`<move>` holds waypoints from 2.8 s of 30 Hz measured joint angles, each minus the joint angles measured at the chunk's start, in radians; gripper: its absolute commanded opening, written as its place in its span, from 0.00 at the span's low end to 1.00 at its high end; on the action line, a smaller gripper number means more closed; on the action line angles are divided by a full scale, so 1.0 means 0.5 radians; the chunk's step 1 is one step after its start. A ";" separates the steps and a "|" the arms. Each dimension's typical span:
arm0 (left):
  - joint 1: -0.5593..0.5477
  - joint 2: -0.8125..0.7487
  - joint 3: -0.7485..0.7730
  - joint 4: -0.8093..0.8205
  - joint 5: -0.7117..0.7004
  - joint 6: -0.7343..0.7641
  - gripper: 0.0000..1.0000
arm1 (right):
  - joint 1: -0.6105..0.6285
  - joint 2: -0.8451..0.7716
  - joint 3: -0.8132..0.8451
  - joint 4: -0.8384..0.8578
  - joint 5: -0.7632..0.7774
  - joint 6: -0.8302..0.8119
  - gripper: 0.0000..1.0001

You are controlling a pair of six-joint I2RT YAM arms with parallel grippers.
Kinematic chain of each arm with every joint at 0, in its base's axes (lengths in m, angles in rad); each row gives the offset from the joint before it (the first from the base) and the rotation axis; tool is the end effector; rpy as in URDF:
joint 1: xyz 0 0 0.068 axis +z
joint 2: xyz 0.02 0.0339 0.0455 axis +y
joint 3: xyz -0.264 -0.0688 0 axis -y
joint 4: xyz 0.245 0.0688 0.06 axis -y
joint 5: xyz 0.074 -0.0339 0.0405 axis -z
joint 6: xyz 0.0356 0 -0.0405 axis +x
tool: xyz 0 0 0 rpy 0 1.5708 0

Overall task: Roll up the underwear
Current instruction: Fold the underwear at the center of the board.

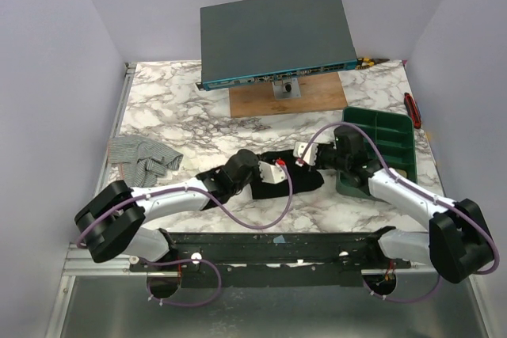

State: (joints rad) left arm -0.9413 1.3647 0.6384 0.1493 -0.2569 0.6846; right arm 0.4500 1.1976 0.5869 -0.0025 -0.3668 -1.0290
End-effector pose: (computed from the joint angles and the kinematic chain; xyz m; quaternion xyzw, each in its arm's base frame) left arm 0.1721 -0.2209 0.1949 0.5912 0.6436 0.0512 0.4833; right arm 0.2165 0.1187 0.2063 -0.6502 0.5881 0.0258 0.4803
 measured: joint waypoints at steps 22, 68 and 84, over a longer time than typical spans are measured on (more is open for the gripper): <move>-0.400 0.087 -0.131 0.208 -0.210 0.119 0.00 | -0.001 -0.199 -0.468 0.346 -0.038 -0.364 0.02; -1.134 0.356 -0.043 0.245 -0.622 0.097 0.00 | -0.001 -0.699 -0.071 -0.826 0.385 -0.031 0.40; -1.242 0.489 0.036 0.237 -0.850 0.158 0.10 | -0.001 -0.250 0.098 -0.710 -0.056 0.518 0.39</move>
State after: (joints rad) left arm -1.5623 1.6093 0.6563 0.2676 -0.6819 0.7635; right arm 0.4496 1.0725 0.6357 -0.3573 -0.3950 -0.7700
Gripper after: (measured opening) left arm 0.050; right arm 0.396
